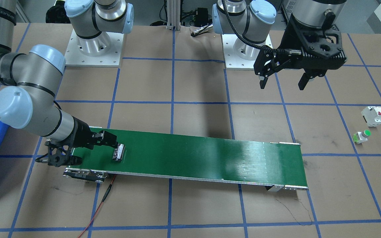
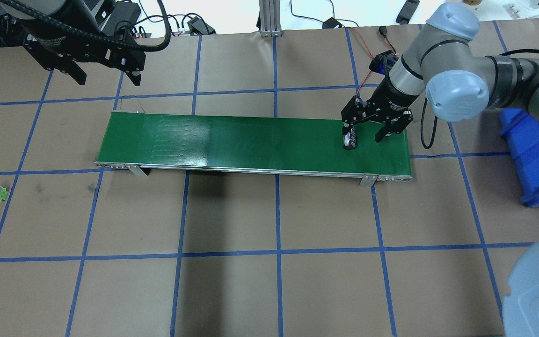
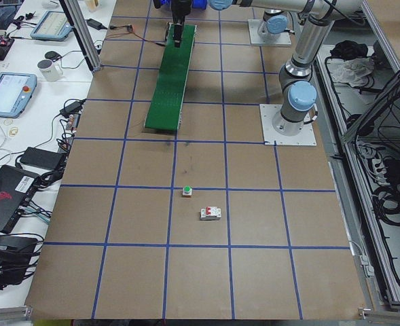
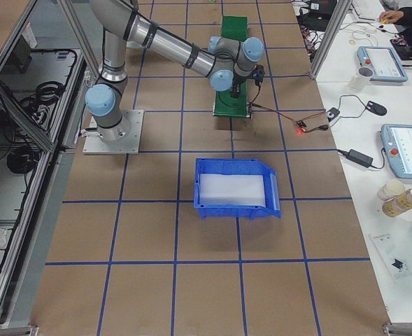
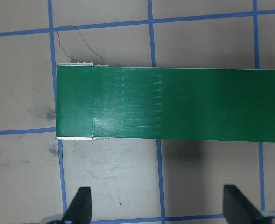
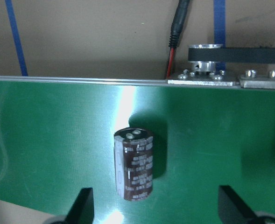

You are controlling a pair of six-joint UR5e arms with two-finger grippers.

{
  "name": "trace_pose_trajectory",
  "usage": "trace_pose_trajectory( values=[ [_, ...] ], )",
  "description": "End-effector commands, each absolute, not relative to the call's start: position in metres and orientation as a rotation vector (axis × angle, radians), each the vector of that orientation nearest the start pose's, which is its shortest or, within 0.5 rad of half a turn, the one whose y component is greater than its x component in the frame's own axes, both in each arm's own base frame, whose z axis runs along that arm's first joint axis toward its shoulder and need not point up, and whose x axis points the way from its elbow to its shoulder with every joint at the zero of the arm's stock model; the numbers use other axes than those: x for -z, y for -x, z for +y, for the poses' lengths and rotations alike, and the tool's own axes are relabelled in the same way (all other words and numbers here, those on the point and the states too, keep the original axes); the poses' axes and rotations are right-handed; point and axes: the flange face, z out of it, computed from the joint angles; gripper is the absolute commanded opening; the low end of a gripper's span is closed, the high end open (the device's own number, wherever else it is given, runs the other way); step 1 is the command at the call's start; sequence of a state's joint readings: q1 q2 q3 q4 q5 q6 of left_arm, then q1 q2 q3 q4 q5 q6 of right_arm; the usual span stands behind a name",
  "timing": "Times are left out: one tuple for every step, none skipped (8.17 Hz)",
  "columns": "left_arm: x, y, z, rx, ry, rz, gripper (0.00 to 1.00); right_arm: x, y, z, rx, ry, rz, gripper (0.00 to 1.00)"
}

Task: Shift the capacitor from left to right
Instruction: 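Lower the right gripper onto the capacitor and close it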

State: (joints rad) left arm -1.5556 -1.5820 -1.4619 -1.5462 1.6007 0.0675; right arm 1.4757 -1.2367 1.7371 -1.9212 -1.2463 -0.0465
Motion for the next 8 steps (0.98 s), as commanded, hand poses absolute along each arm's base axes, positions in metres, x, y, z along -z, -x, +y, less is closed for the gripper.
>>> trace_pose_trajectory(
  values=[
    [-0.534,0.122,-0.511,0.171,-0.070,3.113,1.00,-0.255,-0.111,-0.576,-0.221,-0.087,2.858,0.76],
    [-0.540,0.126,-0.509,0.191,-0.075,3.139,1.00,-0.254,-0.108,-0.576,-0.226,-0.082,2.890,0.60],
    [-0.537,0.130,-0.508,0.186,-0.084,3.174,1.00,-0.249,-0.104,-0.576,-0.245,-0.079,2.934,0.45],
    [-0.534,0.131,-0.511,0.179,-0.087,3.181,1.00,-0.251,-0.101,-0.576,-0.240,-0.060,2.952,0.26],
    [-0.534,0.130,-0.511,0.179,-0.085,3.180,1.00,-0.253,-0.099,-0.575,-0.242,-0.063,2.964,0.00],
    [-0.534,0.131,-0.510,0.179,-0.085,3.181,1.00,-0.257,-0.097,-0.578,-0.228,-0.065,2.966,0.00],
    [-0.536,0.130,-0.509,0.184,-0.085,3.180,1.00,-0.268,-0.089,-0.583,-0.191,-0.069,2.986,0.00],
    [-0.534,0.130,-0.509,0.177,-0.085,3.180,1.00,-0.296,-0.067,-0.590,-0.124,-0.040,3.069,0.00]
  ],
)
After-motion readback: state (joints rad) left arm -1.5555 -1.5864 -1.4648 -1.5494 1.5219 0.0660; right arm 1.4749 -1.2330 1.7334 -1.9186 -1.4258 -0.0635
